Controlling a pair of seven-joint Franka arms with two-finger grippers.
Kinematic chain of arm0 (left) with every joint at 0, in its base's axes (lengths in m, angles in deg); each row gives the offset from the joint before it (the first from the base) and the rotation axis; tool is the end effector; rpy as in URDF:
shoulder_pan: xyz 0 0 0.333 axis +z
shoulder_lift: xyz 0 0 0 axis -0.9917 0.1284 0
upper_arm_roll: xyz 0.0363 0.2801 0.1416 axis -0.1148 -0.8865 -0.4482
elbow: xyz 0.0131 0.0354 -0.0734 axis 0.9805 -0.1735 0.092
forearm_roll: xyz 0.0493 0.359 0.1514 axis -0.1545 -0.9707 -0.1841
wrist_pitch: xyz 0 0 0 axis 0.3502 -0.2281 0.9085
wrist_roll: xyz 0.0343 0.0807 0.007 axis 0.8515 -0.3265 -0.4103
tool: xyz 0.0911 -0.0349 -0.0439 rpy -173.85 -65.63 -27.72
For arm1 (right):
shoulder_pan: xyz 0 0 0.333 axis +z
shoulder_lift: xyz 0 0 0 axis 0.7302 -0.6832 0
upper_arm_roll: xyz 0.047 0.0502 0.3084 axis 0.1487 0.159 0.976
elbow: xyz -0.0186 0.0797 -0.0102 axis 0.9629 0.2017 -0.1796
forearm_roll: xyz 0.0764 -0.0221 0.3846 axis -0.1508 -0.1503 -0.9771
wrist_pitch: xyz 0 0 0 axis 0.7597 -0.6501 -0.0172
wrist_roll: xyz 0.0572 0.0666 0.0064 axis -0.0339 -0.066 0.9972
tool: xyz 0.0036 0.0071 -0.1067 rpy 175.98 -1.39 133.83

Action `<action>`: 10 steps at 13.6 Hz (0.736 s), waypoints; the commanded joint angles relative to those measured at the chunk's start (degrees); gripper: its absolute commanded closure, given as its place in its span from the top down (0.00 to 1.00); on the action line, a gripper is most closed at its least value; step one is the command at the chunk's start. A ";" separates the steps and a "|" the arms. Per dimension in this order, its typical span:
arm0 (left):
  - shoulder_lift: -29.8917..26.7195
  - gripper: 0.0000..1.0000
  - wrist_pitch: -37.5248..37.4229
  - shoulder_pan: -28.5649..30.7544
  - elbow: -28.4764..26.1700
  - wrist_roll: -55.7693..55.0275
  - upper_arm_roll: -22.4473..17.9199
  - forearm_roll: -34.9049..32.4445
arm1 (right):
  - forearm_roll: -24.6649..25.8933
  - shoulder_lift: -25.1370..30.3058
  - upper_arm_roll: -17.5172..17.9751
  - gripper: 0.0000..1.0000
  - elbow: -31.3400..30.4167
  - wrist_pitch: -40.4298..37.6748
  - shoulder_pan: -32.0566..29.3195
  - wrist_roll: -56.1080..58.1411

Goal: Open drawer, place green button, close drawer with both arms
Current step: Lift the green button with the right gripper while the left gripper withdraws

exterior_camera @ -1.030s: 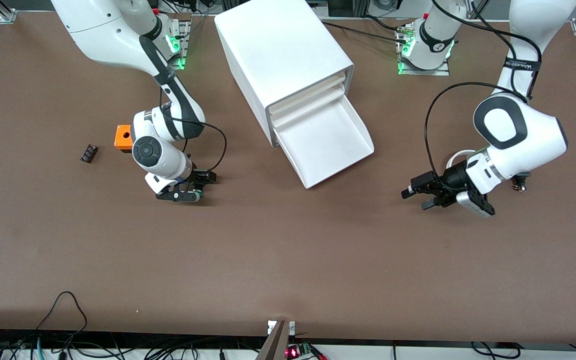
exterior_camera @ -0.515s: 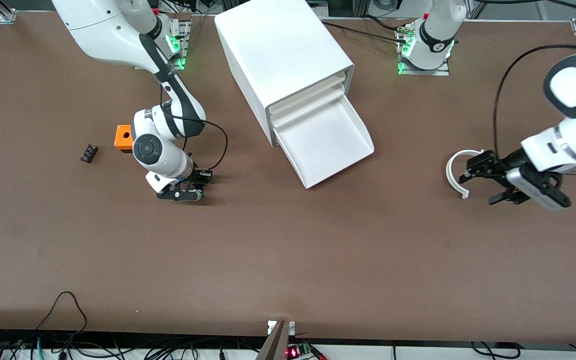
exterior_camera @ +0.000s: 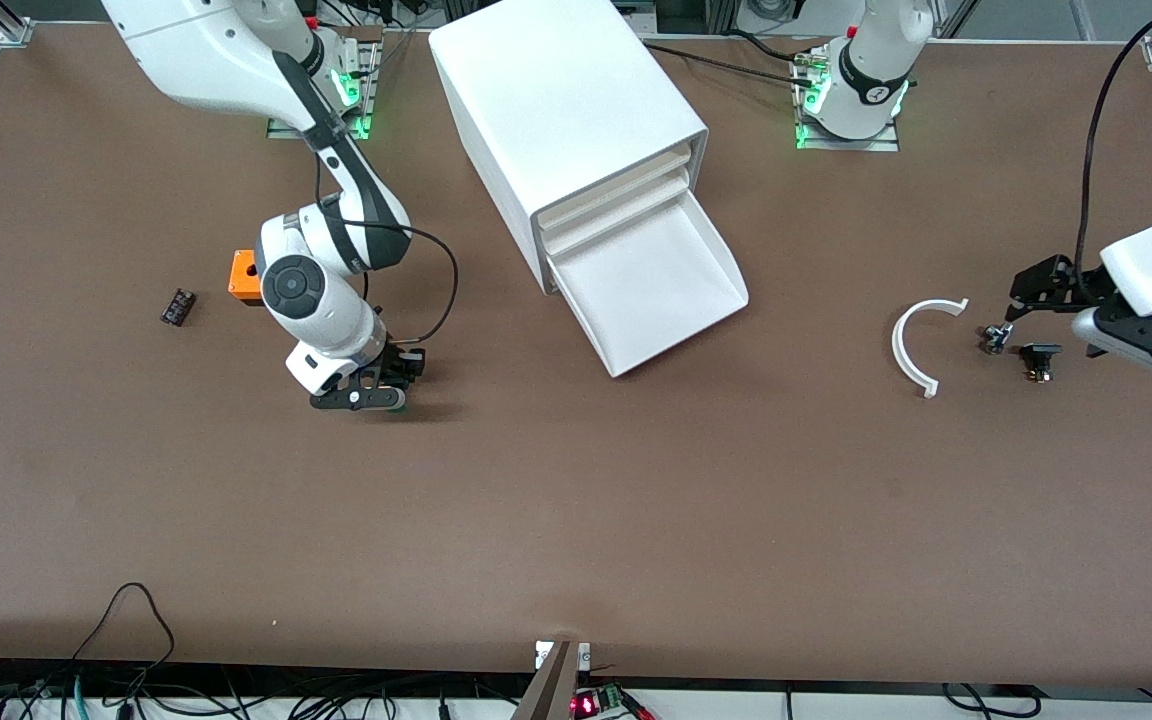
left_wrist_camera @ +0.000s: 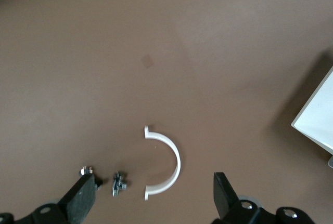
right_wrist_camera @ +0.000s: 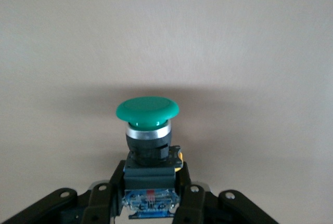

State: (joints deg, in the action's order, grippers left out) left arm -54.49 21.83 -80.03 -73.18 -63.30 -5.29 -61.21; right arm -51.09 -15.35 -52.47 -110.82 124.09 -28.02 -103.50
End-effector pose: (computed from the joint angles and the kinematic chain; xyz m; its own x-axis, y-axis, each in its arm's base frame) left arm 0.6070 0.0198 0.5504 0.9247 -0.3804 -0.0154 -0.3799 -0.9246 0.0272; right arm 0.5851 0.2345 0.2391 0.9971 0.0665 0.0367 0.0672 -0.9976 -0.0175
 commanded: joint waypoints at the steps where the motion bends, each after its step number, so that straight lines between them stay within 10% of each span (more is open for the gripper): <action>1: -0.35 1.00 -4.59 -0.39 3.15 -7.38 -0.01 -2.12 | 3.47 2.43 0.32 0.22 5.08 -6.42 -0.25 2.15; 10: -0.79 1.00 -8.56 -1.01 4.91 -20.77 1.31 -2.04 | 5.77 1.55 9.62 0.23 25.49 -14.80 -0.77 28.66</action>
State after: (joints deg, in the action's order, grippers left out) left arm -54.84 14.43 -80.72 -69.12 -82.97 -4.11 -61.72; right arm -46.18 -12.47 -46.07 -88.43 110.63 -28.07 -81.40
